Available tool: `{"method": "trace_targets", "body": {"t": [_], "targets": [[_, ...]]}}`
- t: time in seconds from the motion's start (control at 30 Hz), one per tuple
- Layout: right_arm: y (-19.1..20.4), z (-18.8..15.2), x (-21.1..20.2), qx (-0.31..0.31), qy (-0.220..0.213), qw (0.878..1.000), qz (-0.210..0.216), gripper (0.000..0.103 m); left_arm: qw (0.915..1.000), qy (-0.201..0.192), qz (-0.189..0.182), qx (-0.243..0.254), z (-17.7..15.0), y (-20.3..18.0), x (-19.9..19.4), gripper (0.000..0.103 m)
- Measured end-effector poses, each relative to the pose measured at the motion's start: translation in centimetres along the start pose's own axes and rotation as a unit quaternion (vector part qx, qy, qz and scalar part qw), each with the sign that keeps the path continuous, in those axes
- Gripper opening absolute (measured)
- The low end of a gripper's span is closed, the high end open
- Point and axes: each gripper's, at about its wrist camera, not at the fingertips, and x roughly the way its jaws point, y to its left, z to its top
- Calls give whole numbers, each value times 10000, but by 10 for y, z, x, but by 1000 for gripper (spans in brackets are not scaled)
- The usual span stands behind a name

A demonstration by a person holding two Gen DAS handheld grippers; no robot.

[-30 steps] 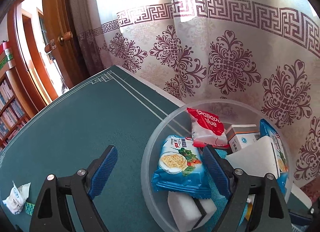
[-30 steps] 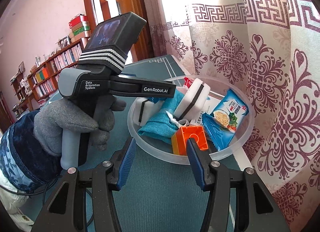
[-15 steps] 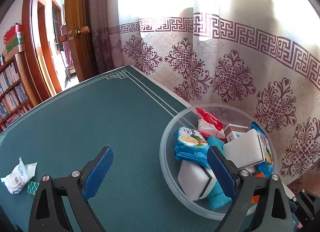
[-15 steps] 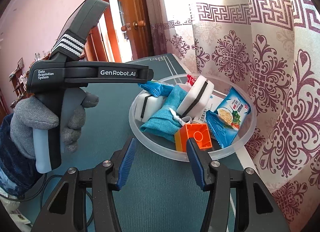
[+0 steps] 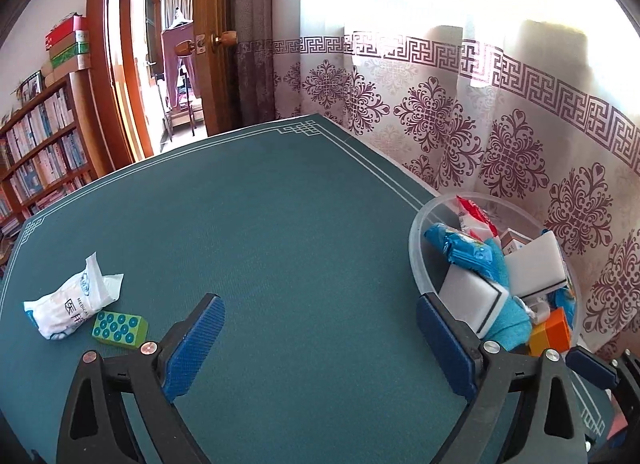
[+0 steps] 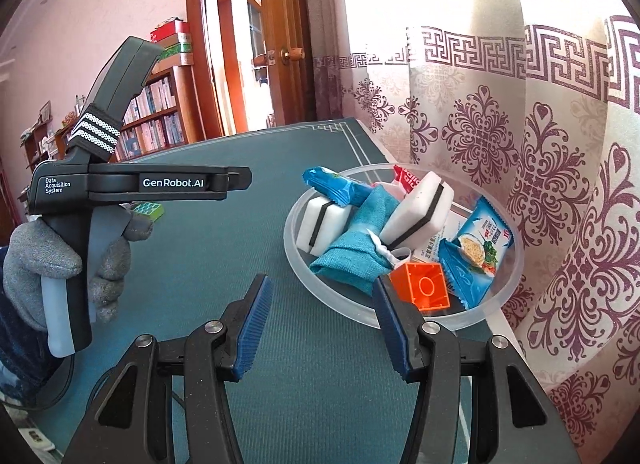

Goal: Organize objects
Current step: 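Withdraw the left gripper from the bowl toward the white medicine bag, then move both open grippers toward the white medicine bag and green brick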

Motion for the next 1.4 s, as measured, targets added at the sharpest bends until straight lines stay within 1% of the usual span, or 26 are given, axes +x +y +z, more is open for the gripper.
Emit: {"method": "trace_targets", "body": {"t": [0.23, 0.53, 0.7, 0.83, 1.1, 1.23, 1.4], "targets": [[25, 2, 9, -186, 132, 9993, 302, 54, 9991, 33, 310, -296, -12, 33, -7, 99], [55, 9, 34, -247, 416, 9966, 673, 55, 9967, 9, 686, -445, -26, 66, -19, 99], [72, 13, 48, -295, 536, 9946, 836, 56, 9951, 17, 791, -590, -32, 84, -23, 99], [85, 15, 56, -337, 604, 9932, 936, 60, 9941, 44, 845, -683, -37, 97, -25, 99], [108, 21, 74, -479, 736, 9905, 1063, 60, 9919, 71, 911, -886, -46, 120, -29, 99], [118, 24, 84, -527, 811, 9885, 1159, 62, 9894, 61, 1006, -1049, -51, 137, -33, 99], [135, 28, 97, -604, 897, 9855, 1311, 63, 9841, 42, 1139, -1363, -55, 162, -39, 99]]}}
